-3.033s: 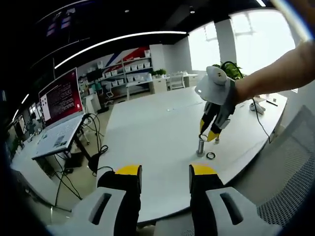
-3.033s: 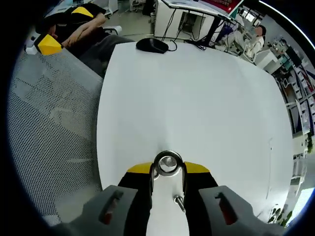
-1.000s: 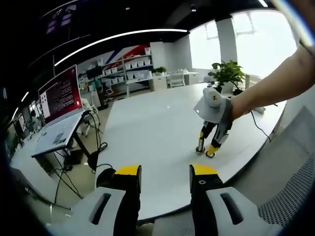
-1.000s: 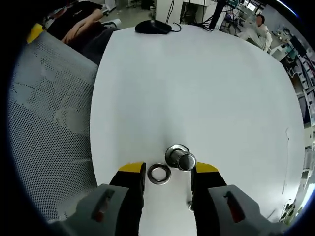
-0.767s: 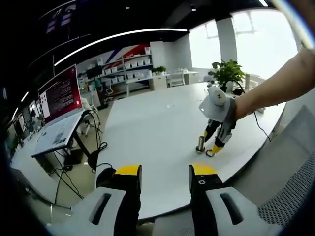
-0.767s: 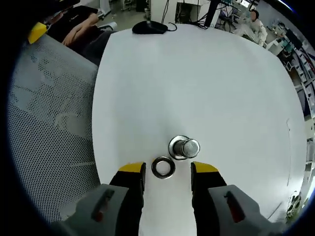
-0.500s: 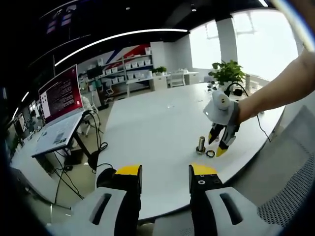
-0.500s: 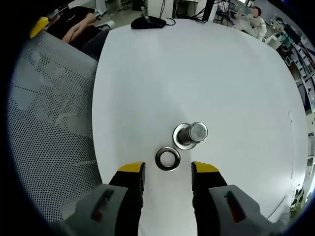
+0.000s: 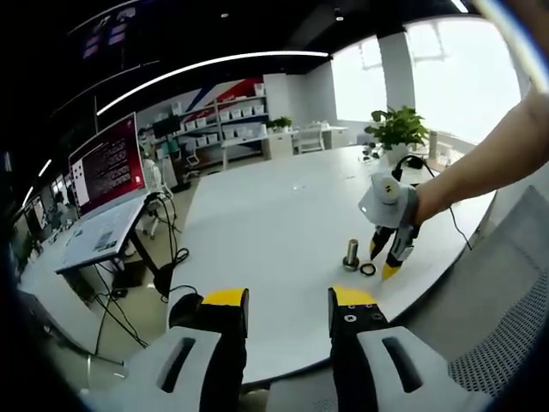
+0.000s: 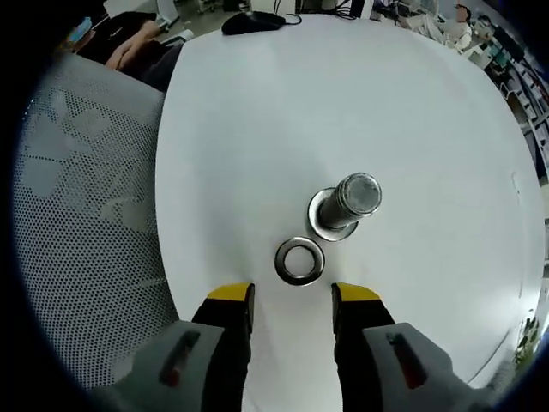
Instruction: Place the washer onto the threaded stud by aligning its center hole with the stud, sliding it down to the base, and recovering from edge contact or off-axis alignment until the washer reaches the visible bottom stop.
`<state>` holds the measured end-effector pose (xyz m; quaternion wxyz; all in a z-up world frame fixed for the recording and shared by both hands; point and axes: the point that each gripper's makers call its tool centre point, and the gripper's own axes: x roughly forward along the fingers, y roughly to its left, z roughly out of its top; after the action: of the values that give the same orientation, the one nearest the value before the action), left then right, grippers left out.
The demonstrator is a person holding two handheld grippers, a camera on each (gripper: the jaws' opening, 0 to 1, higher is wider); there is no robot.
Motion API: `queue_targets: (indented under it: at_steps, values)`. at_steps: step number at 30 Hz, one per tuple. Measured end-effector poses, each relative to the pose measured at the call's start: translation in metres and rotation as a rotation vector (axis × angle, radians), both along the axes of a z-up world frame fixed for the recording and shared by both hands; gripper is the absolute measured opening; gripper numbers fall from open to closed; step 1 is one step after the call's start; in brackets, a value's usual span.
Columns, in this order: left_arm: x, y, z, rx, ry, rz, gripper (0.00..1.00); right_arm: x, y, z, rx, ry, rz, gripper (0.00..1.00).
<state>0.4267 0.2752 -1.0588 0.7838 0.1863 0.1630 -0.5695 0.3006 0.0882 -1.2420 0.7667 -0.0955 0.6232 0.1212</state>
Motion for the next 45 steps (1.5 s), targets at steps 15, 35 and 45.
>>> queue_targets:
  at_steps: [15,35,45]
  values:
    - [0.001,0.0,0.0,-0.001,0.0,0.006,0.35,0.018,-0.001,0.002,0.007,-0.021,-0.022,0.34]
    - [0.0,0.0,-0.001,0.01,0.002,-0.002,0.34,0.019,0.007,0.002,-0.032,0.05,0.054,0.33]
    - [0.0,0.001,-0.001,0.01,0.004,0.001,0.33,0.019,0.006,0.002,-0.047,0.095,0.044,0.33]
